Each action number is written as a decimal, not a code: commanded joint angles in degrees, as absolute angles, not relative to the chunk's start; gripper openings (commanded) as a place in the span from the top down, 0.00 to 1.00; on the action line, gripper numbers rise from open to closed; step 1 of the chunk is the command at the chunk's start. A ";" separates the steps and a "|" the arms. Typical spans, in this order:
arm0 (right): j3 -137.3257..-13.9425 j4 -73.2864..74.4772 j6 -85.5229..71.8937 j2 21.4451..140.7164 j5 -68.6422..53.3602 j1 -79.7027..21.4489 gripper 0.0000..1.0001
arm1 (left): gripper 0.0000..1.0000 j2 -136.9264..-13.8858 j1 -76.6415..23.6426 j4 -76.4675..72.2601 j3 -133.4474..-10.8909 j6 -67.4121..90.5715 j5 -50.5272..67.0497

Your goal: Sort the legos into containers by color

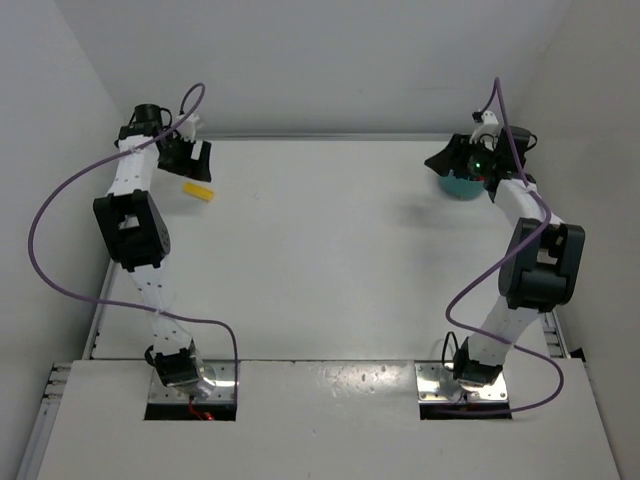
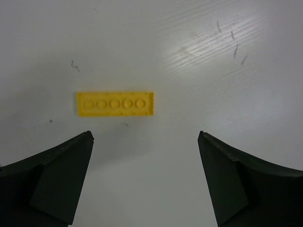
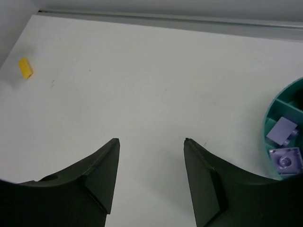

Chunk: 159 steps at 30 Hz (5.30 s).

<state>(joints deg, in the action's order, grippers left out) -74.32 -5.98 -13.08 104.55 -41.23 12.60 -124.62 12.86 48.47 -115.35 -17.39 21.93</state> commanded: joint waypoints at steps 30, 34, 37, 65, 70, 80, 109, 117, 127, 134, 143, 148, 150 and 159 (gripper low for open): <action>-70.05 -2.02 -11.25 98.70 -48.16 12.30 0.40 | 0.01 -142.82 14.24 46.67 -130.25 -45.26 26.46; -70.05 -1.49 -11.25 98.70 -48.16 12.30 0.40 | 0.01 -143.35 14.76 46.67 -129.64 -44.12 27.15; -70.05 -1.49 -11.25 98.70 -48.16 12.30 0.40 | 0.01 -143.96 15.37 44.57 -129.03 -40.88 28.30; -70.58 -3.16 -15.03 98.61 -47.64 11.78 0.40 | 0.26 -110.49 11.34 31.46 -76.12 -17.75 48.16; -70.05 -3.16 -15.03 97.56 -47.64 11.78 0.40 | 0.22 -103.19 9.41 28.31 -73.13 -16.00 42.30; -68.30 -3.16 -15.64 95.89 -47.64 11.26 0.40 | 0.21 -87.38 2.56 24.35 -58.55 -16.52 19.35; -68.82 0.09 -15.21 94.31 -47.64 6.07 0.33 | 0.57 -99.23 -2.02 16.96 -53.71 -19.95 10.99; -62.96 -4.28 -32.39 93.44 -49.21 2.47 0.33 | 0.79 -88.10 -4.91 14.68 -49.58 -19.42 19.84; -52.74 -17.12 -53.48 89.65 -51.59 -5.79 0.33 | 0.78 -70.85 -21.00 13.18 -48.60 -12.92 26.17; -52.82 -20.84 -56.08 90.18 -52.12 -10.89 0.33 | 0.76 -72.15 -26.46 15.64 -50.89 -13.01 27.33; -52.82 -20.83 -54.93 93.33 -52.12 -19.33 0.33 | 0.76 -73.92 -27.51 16.26 -53.70 -12.39 29.00; -54.49 -19.78 -53.17 95.44 -51.59 -23.47 0.33 | 0.76 -73.92 -27.51 16.26 -53.70 -12.39 29.53; -55.81 -19.07 -52.65 96.23 -51.06 -24.95 0.33 | 0.76 -73.92 -27.51 16.26 -53.70 -12.39 29.53; -59.77 -18.54 -52.65 100.11 -49.48 -26.54 0.40 | 0.76 -72.33 -27.51 16.79 -52.65 -12.92 30.06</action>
